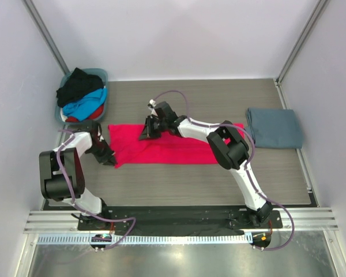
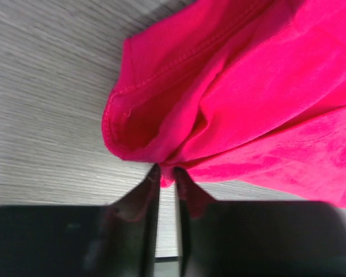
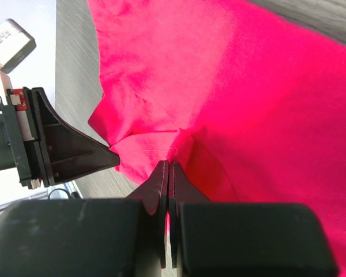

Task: Fold and stack the t-shirts
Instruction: Fold the tshirt

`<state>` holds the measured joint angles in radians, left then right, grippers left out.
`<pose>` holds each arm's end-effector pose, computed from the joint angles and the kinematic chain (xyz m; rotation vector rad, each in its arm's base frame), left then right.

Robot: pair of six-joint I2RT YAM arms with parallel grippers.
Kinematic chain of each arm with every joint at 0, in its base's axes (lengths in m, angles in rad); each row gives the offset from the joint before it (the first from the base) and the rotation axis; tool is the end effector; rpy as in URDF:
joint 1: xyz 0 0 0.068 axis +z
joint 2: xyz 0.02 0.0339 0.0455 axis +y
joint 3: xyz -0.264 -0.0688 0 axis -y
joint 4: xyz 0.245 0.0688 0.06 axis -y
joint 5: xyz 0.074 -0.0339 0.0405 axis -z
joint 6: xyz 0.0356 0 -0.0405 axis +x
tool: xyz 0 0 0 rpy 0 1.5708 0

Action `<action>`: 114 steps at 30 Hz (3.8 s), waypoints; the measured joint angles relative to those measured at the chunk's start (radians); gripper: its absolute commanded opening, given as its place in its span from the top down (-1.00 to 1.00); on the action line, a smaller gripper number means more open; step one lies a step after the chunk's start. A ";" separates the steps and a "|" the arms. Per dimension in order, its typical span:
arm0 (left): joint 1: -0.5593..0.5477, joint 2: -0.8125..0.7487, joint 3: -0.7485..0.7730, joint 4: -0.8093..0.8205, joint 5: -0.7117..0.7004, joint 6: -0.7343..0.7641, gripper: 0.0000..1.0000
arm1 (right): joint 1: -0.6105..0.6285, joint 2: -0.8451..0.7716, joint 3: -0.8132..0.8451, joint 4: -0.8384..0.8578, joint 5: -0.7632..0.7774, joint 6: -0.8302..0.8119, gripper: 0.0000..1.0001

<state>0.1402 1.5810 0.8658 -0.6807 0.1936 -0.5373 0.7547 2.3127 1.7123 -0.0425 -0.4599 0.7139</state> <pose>0.2643 0.0304 0.1548 -0.9696 2.8286 -0.3364 0.3674 0.3672 0.1557 -0.3371 2.4450 1.2479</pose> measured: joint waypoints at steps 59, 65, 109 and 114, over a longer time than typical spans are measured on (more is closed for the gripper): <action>0.000 -0.105 0.115 -0.105 0.031 0.155 -0.14 | 0.034 -0.231 -0.227 0.137 0.040 0.023 -0.03; 0.000 -0.193 0.139 -0.114 0.039 0.129 -0.14 | 0.034 -0.027 -0.087 0.151 -0.029 0.037 0.00; -0.002 0.317 0.415 -0.106 -0.037 0.064 0.51 | -0.312 -0.927 -0.745 -0.371 0.407 -0.152 0.11; 0.000 0.359 0.453 -0.075 -0.045 0.043 0.77 | -0.367 -1.051 -0.853 -0.555 0.528 -0.164 0.12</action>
<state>0.1402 1.9400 1.3186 -0.7555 0.1490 -0.4938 0.3874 1.2617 0.8593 -0.5980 0.0681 0.5495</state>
